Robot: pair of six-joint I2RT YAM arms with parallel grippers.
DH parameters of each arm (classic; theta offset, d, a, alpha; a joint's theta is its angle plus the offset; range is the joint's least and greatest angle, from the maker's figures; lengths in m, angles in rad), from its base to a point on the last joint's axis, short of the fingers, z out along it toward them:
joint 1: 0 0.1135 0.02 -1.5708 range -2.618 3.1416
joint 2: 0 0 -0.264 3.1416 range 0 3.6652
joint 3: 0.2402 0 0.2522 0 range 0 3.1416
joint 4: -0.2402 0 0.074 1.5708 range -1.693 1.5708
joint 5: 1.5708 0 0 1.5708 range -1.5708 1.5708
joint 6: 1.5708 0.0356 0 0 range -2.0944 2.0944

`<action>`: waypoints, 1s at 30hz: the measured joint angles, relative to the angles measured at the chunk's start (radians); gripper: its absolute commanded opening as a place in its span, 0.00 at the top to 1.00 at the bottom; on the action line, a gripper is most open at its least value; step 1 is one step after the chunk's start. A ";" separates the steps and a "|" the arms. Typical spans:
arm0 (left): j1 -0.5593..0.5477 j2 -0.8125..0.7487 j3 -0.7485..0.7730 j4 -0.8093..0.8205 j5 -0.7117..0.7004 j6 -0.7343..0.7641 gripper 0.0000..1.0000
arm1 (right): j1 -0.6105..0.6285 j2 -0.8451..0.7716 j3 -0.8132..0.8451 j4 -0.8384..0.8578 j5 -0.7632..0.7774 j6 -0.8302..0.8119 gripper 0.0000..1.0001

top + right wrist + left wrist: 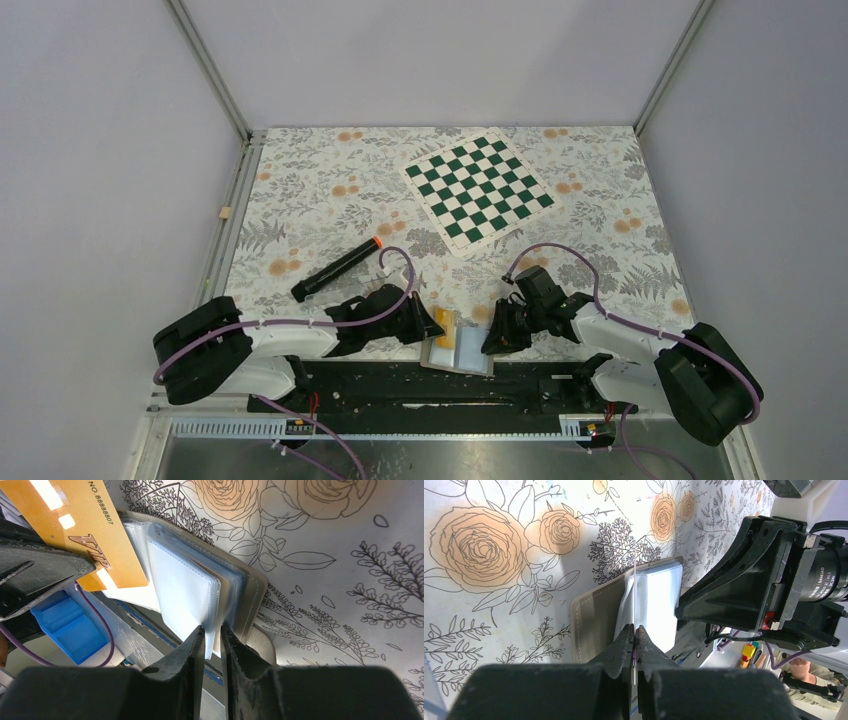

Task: Put the credit cards into the card holder
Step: Insert the credit card into the card holder.

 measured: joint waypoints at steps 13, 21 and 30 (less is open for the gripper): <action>0.000 0.067 0.009 0.055 0.020 0.000 1.00 | 0.000 -0.001 0.000 -0.002 0.002 0.000 0.75; 0.000 0.068 0.012 0.062 0.023 0.000 1.00 | 0.000 0.000 0.000 -0.002 0.001 0.000 0.75; 0.000 0.020 0.014 0.047 0.016 0.001 1.00 | 0.000 0.005 0.000 0.001 -0.001 0.000 0.75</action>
